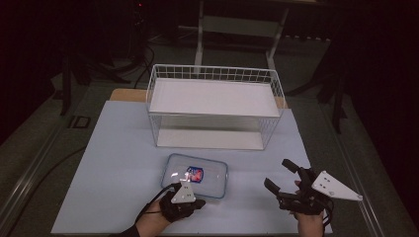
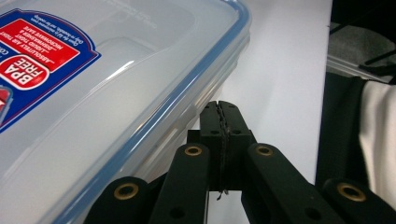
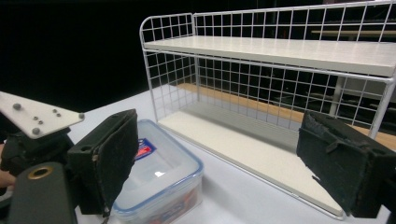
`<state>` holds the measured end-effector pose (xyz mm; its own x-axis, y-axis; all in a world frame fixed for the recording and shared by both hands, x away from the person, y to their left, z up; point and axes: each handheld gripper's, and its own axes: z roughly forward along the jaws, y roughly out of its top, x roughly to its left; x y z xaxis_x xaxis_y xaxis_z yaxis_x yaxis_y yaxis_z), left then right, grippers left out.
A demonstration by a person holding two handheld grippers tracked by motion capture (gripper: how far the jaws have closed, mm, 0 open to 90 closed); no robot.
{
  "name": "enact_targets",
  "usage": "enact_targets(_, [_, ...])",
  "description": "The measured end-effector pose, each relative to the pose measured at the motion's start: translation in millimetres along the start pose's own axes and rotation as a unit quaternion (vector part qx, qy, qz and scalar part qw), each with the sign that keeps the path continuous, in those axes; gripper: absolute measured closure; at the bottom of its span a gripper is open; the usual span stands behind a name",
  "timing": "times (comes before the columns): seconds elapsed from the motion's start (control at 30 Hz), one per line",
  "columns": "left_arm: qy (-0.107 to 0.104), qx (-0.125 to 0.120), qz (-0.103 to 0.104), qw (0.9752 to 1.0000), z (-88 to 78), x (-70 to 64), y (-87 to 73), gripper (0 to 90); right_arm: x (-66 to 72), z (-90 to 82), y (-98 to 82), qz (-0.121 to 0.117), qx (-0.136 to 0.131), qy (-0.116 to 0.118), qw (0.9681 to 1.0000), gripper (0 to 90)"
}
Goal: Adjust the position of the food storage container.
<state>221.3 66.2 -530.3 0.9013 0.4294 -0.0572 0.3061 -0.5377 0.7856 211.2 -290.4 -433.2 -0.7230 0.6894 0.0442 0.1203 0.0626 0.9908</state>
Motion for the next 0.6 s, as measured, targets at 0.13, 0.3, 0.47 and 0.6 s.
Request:
enact_targets(0.13, [0.006, -0.001, -0.006, 1.0000, 3.1, 2.8, 3.6, 89.7, 0.0, 0.0, 0.0, 0.000, 0.000, 0.001, 1.0000, 12.6])
enact_targets(0.3, [0.005, -0.005, -0.018, 0.9998, 10.8, 7.4, 8.4, 89.7, -0.3, 0.3, 0.0, 0.003, 0.001, 0.002, 1.0000, 12.7])
enact_targets(0.47, [0.005, -0.006, -0.014, 0.9999, 12.8, 7.7, 11.0, 89.7, 0.1, 0.5, -0.1, 0.003, 0.002, 0.004, 1.0000, 12.7])
enact_targets(0.6, [0.003, -0.019, -0.008, 0.9998, -0.6, 7.4, 11.9, 89.7, 0.5, 0.5, 0.2, 0.001, 0.002, 0.005, 1.0000, 12.7])
